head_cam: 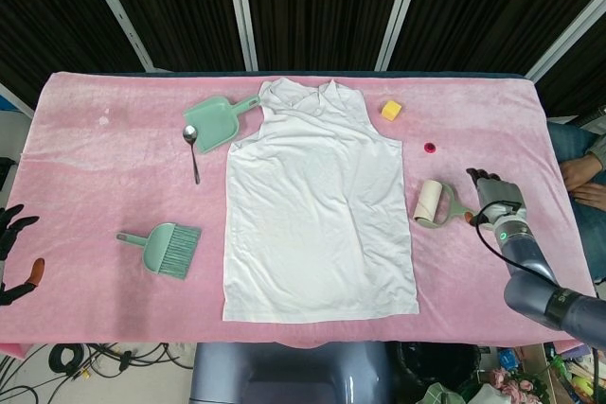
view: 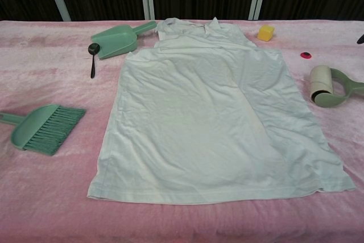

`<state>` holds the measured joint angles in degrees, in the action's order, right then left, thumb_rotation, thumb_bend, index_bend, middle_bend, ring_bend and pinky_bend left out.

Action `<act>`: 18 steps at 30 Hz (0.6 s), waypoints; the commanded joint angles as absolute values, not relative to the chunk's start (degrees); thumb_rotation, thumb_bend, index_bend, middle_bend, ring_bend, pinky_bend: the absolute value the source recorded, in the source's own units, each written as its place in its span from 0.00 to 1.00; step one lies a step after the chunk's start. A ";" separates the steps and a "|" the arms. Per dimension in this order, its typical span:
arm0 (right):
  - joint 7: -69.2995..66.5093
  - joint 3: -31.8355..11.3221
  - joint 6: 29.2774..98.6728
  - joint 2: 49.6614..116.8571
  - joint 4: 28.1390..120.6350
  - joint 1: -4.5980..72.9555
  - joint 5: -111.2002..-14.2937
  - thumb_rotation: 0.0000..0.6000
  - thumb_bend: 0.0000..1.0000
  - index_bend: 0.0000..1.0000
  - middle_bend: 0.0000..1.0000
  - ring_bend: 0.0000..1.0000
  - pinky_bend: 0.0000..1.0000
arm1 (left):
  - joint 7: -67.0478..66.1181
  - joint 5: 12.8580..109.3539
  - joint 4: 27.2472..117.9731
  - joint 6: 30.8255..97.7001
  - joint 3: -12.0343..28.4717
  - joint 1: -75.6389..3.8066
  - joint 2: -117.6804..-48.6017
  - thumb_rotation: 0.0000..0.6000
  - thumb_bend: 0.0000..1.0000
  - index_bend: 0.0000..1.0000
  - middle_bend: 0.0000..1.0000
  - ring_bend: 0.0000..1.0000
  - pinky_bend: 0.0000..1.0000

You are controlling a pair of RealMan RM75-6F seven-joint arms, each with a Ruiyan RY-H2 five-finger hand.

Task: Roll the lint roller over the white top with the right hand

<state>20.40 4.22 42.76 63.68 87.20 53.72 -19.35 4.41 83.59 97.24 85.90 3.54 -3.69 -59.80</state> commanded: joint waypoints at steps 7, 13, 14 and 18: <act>13.88 10.45 77.09 53.89 108.21 34.21 -58.90 1.00 0.25 0.07 0.06 0.09 0.21 | 3.89 84.73 97.08 87.30 3.89 -3.63 -59.98 1.00 0.43 0.19 0.08 0.00 0.01; 8.97 14.39 89.71 57.48 105.22 24.35 -74.49 1.00 0.25 0.07 0.06 0.09 0.21 | 2.80 85.47 96.95 87.84 3.61 -3.46 -60.14 1.00 0.43 0.19 0.08 0.00 0.01; 8.06 15.04 91.84 58.61 103.74 22.55 -77.11 1.00 0.25 0.07 0.06 0.09 0.21 | 2.70 85.48 96.99 87.95 3.63 -3.42 -60.17 1.00 0.43 0.19 0.08 0.00 0.01; 7.65 16.19 97.15 62.68 98.44 17.52 -82.54 1.00 0.25 0.07 0.06 0.09 0.21 | 2.52 85.39 97.22 88.21 3.70 -3.31 -60.24 1.00 0.43 0.19 0.08 0.00 0.01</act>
<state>9.58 13.96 92.73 59.36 102.15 22.14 -78.08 2.53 85.40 97.21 88.20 3.70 -3.32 -60.23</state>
